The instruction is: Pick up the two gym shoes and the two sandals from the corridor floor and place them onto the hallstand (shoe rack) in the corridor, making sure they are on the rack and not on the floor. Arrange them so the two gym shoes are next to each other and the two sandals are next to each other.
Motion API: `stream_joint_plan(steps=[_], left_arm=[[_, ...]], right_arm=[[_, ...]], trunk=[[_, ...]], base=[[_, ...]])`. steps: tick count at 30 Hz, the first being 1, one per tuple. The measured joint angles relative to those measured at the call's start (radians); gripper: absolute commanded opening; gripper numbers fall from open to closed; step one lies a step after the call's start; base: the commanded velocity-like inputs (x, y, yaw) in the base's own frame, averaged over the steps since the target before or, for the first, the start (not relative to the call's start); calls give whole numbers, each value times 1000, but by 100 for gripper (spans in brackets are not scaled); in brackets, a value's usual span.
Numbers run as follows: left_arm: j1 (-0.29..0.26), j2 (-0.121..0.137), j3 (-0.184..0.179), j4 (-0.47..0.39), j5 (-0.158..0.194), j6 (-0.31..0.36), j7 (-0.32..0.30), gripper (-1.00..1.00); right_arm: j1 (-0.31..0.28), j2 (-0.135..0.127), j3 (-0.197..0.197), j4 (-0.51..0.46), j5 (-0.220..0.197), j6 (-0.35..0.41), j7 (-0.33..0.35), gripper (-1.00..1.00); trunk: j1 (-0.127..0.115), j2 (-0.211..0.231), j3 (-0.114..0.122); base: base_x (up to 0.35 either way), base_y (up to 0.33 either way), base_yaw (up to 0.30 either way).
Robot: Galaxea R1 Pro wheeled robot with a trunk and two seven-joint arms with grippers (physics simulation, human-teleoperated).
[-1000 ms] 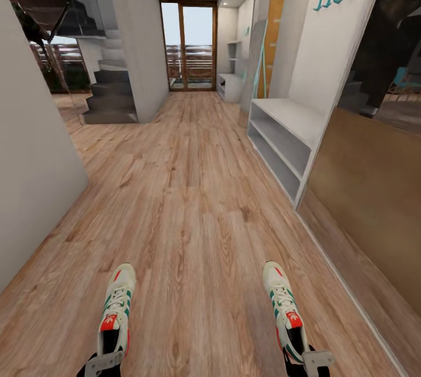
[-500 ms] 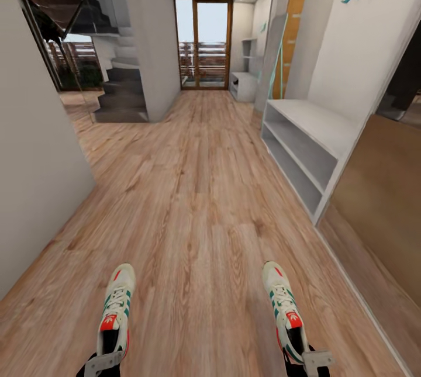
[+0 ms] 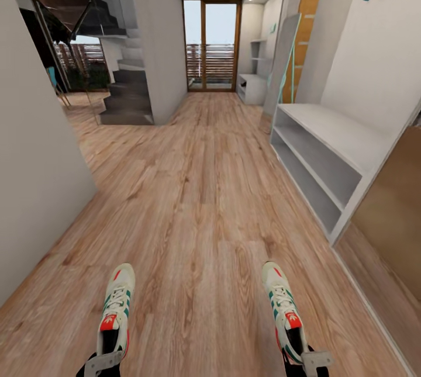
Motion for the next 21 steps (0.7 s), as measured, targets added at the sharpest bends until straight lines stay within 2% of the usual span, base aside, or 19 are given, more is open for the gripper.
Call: stream_joint_plan(steps=[8, 21], left_arm=[[0, 0, 0, 0, -1, 0, 0, -100], [0, -1, -2, 0, 0, 0, 0, -100]], right_arm=[[0, -2, -1, 0, 0, -1, 0, -100], [0, -4, -2, 0, 0, 0, 0, -100]], trunk=[[0, 0, 11], [0, 0, 18]], base=[[339, 0, 88], [339, 0, 9]])
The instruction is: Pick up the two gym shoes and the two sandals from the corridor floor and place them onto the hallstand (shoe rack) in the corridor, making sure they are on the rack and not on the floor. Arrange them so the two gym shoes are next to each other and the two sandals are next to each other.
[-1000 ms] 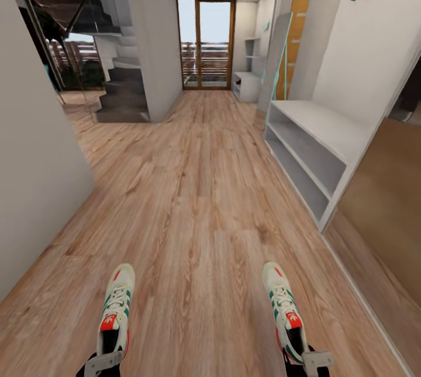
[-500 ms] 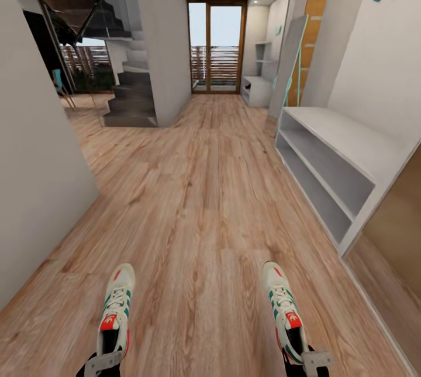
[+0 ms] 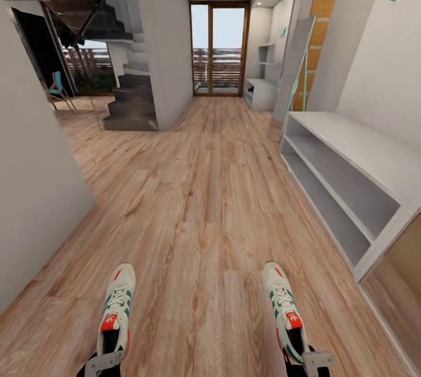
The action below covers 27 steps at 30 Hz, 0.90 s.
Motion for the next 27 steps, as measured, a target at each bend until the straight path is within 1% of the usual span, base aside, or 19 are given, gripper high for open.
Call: stream_joint_plan(steps=[12, 21, 27], left_arm=[[0, 0, 0, 0, 0, 0, 0, -100], [0, 0, 0, 0, -1, 0, 0, -100], [1, 0, 0, 0, -1, 0, 0, -100]], right_arm=[[0, 2, 2, 2, 0, 0, 0, -100], [0, 2, 3, 2, 0, -1, 0, -100], [0, 2, 3, 2, 0, -1, 0, -100]], trunk=[[0, 0, 0], [0, 0, 11], [0, 0, 13]], base=[[339, 0, 0], [339, 0, 0], [339, 0, 0]])
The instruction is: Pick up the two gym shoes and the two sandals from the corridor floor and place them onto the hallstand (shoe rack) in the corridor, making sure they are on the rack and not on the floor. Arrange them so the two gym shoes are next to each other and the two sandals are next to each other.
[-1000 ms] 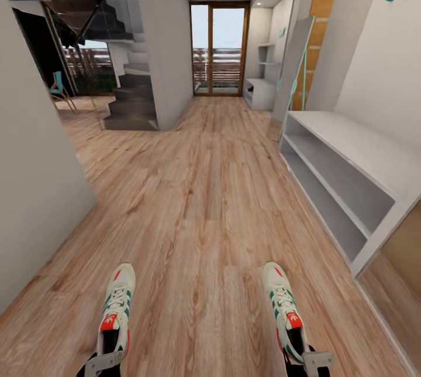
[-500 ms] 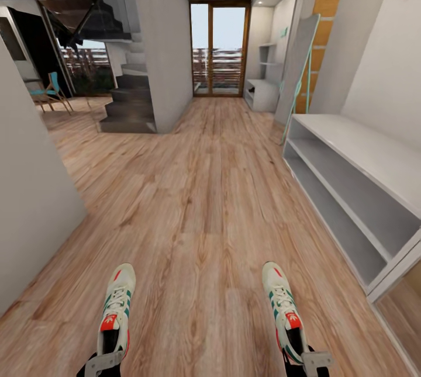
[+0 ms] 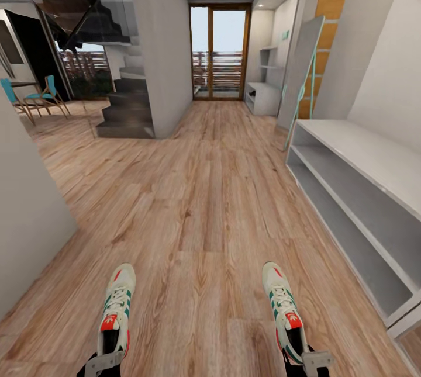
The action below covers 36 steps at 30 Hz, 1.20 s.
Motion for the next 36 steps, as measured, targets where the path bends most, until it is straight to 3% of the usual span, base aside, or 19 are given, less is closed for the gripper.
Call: stream_joint_plan(steps=[36], left_arm=[[0, 1, 1, 0, 0, -1, 0, -100]], right_arm=[[0, 0, -1, 0, -1, -1, 0, -100]], trunk=[[0, 0, 0]], base=[[339, 0, 0]])
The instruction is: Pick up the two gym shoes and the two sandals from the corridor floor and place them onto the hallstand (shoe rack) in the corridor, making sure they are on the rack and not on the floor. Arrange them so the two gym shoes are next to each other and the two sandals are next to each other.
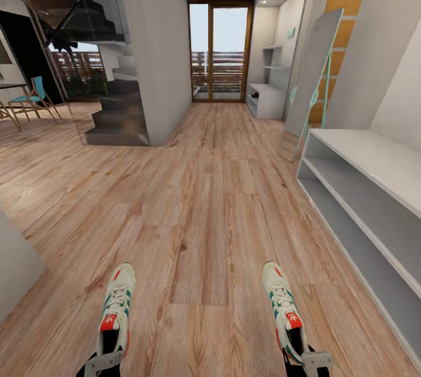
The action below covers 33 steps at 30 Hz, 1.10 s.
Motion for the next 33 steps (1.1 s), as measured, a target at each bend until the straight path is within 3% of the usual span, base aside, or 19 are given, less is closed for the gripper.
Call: stream_joint_plan(steps=[23, 33], left_arm=[[0, 0, 1, 0, 0, 0, 0, -100], [0, 0, 1, 0, 0, 0, 0, -100]], right_arm=[[0, 2, 1, 23, 0, 1, 0, -100], [0, 3, 1, 23, 1, 1, 0, -100]], trunk=[[0, 0, 0], [0, 0, 0]], base=[[339, 0, 0], [339, 0, -122]])
